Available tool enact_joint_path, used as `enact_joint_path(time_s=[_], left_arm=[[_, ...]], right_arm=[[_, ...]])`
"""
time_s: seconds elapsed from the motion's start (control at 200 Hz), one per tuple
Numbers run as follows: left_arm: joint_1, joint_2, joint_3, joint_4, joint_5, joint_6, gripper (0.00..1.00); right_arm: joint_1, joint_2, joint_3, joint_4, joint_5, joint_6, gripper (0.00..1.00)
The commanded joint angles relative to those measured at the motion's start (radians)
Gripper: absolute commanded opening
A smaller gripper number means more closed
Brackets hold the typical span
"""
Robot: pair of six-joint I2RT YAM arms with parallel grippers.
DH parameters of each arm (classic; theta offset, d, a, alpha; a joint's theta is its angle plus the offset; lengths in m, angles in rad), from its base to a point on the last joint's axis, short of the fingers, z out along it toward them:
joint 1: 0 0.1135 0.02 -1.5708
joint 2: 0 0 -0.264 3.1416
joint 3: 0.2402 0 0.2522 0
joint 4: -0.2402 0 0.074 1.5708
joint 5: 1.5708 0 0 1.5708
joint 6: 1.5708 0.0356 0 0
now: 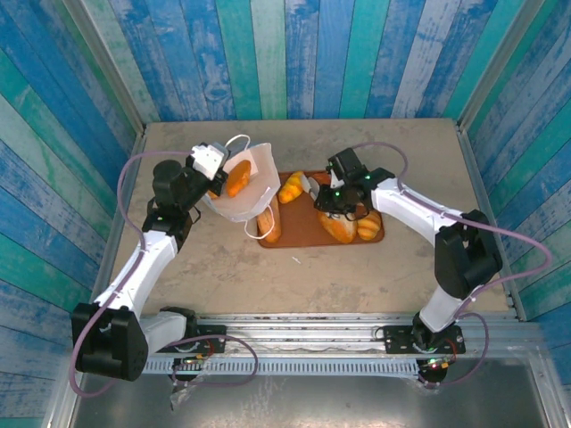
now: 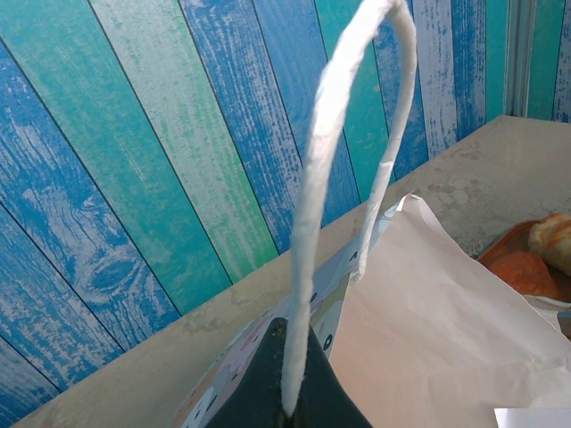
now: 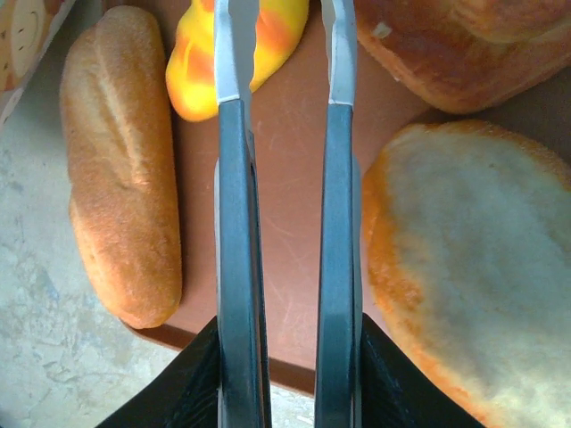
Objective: Take the fake bread out of the paper bag
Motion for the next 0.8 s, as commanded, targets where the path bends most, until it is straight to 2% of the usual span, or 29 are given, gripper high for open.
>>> enact_joint_path(time_s=[0.0,0.406,0.796], left_arm=[[-0.002,0.023,0.032,-0.012,0.016,-0.003,0.0],[-0.001,0.02,0.033,-0.02,0.024,0.008,0.0],[0.0,0.013,0.029,-0.039,0.075,0.05,0.0]], right_arm=[[-0.001,0.025,0.032,-0.015,-0.01,-0.017,0.37],[-0.002,-0.076,0.014,-0.035,-0.007,-0.021,0.36],[0.004,-0.362,-0.05,-0.114,-0.022,-0.021,0.33]])
